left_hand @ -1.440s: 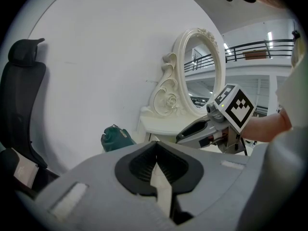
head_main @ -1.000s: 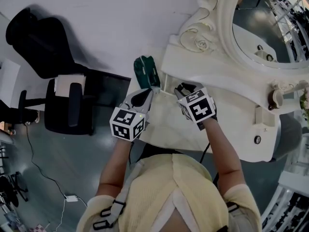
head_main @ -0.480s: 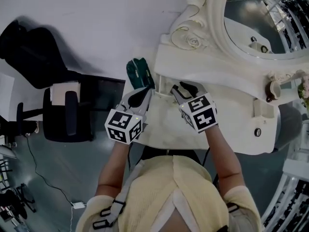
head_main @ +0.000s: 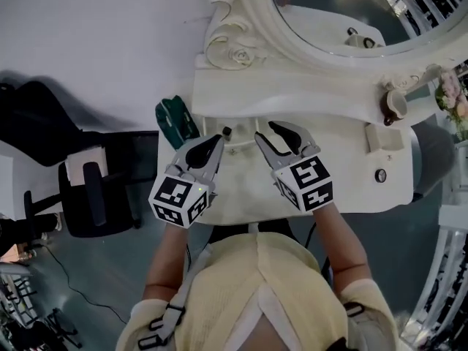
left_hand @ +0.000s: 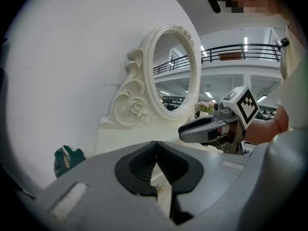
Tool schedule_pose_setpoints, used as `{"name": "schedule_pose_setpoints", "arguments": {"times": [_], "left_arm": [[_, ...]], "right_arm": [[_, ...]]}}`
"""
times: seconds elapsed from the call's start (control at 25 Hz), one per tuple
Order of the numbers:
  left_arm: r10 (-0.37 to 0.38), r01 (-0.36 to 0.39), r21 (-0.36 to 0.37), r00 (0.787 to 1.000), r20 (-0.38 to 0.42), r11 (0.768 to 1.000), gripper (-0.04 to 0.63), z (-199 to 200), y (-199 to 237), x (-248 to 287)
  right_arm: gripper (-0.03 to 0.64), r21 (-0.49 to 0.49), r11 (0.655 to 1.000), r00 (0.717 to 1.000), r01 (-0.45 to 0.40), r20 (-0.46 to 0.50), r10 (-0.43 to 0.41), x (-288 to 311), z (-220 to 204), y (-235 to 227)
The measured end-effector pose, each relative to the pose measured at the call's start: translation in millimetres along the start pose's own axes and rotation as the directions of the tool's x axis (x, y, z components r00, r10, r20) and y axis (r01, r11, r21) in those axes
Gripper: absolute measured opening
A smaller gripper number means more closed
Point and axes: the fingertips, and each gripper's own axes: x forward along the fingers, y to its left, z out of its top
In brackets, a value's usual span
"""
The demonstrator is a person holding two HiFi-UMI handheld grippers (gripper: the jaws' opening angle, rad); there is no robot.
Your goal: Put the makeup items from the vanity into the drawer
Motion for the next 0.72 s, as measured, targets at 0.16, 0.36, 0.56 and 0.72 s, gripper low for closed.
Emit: {"name": "schedule_pose_setpoints", "arguments": {"times": [0.16,0.36,0.56,0.72], "left_arm": [[-0.074,0.074,-0.014,0.997,-0.015,0.997,0.002,-1,-37,28],[-0.171,0.172,0.009,0.984,-0.053,0.985,0.002,-6,-84,61],[-0.269,0.272,0.029,0.959,-0.091,0.962,0.002,-12,-131,95],[-0.359,0.364,0.018,0.925,-0.122,0.931,0.002,-18,-169,121]], "right_arm": [[0.149,0.043,0.998,0.998,0.053,0.022,-0.054,-31,-8,-29],[0.167,0.097,0.982,0.986,0.163,0.027,-0.166,-77,-32,-72],[0.184,0.164,0.945,0.958,0.281,0.015,-0.288,-127,-61,-115],[0.189,0.204,0.903,0.922,0.378,-0.003,-0.386,-167,-85,-145]]}}
